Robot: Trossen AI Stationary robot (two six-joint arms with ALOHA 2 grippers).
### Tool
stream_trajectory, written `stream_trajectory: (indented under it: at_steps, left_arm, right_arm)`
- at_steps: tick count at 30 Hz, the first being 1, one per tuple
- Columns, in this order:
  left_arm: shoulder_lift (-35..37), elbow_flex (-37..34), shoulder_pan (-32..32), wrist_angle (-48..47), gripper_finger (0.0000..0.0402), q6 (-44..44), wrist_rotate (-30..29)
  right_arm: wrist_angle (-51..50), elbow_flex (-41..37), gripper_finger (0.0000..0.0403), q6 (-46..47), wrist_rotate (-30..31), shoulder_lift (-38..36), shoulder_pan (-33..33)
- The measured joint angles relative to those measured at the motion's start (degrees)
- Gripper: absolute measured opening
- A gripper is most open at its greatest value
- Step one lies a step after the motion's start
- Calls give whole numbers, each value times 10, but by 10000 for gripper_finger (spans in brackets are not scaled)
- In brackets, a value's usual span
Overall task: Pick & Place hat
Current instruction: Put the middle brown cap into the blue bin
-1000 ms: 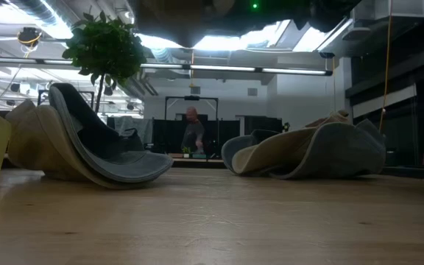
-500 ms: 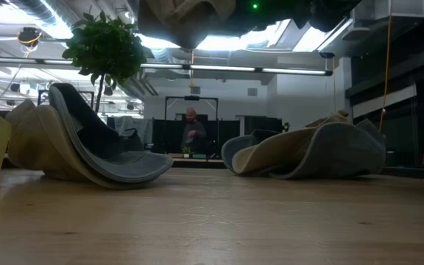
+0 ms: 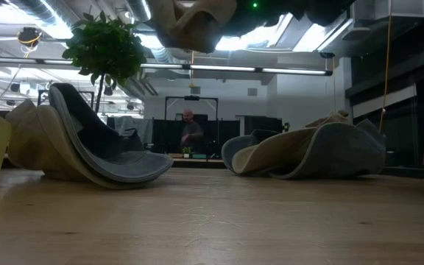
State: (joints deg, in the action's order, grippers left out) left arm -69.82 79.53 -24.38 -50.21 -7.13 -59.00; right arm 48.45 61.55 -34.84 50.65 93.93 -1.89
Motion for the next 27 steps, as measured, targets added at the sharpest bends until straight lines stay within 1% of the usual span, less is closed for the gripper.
stream_trajectory:
  at_steps: [2, 4, 6, 9, 15, 19, 22, 23, 27]
  left_arm:
    - [0, 0, -2, -42, 15, 17, -1]
    - [0, -5, -5, -78, 28, 27, -18]
    - [0, -13, -9, -114, 46, 28, -32]
    - [-1, -23, -17, -141, 81, 6, -43]
    - [-1, -27, -38, -144, 161, -89, -50]
    - [-1, -27, -46, -144, 203, -170, -92]
    - [-1, -27, -49, -144, 222, -232, -119]
    - [-1, -27, -48, -144, 225, -249, -122]
    - [-1, -27, -37, -144, 227, -292, -119]
  right_arm:
    - [0, 14, 21, -11, 4, 0, -1]
    - [-10, 31, 21, -18, 5, 0, 2]
    - [-40, 51, 21, -18, 3, 0, 6]
    - [-109, 78, 21, -5, 2, 0, 8]
    - [-234, 123, 21, 71, 2, 0, 7]
    - [-296, 143, 21, 118, 1, 0, 7]
    - [-356, 162, 21, 164, -3, 0, 7]
    - [-370, 167, 21, 180, -13, 0, 7]
    - [-383, 173, 21, 212, -57, 0, 7]
